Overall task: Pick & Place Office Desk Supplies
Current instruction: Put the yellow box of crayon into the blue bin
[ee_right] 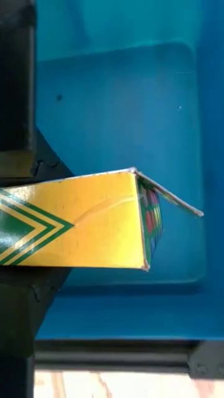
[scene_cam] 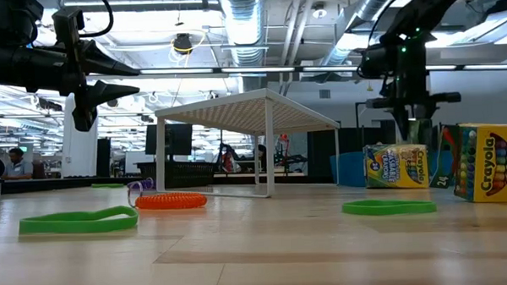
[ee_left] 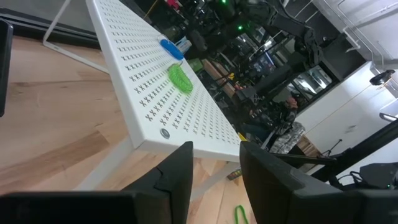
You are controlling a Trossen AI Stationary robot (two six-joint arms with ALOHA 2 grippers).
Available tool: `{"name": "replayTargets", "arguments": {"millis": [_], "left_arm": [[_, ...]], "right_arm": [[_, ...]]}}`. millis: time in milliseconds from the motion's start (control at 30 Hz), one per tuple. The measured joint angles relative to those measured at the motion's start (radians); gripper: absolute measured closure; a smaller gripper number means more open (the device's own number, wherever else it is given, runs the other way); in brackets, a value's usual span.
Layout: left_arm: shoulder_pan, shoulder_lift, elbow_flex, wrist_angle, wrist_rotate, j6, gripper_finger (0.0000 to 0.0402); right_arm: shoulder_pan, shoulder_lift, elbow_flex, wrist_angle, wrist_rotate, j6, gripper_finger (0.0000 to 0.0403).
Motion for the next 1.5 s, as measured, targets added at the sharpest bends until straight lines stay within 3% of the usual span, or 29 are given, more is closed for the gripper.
{"name": "replayTargets", "arguments": {"millis": [533,1033,1500], "left_arm": [[0.000,0.000,0.000,0.003,-0.001,-0.006,0.0275],[0.000,0.000,0.000,0.003,-0.002,-0.011,0.0275],[0.000,0.000,0.000,0.003,-0.002,-0.011,0.0275]], "right_arm": [[0.011,0.013,-0.125,0.068,-0.015,0.187,0.0290],[0.026,0.011,-0.138,0.071,0.116,0.161,0.0287],[0.034,0.011,-0.138,0.075,0.120,0.127,0.0196]]}}
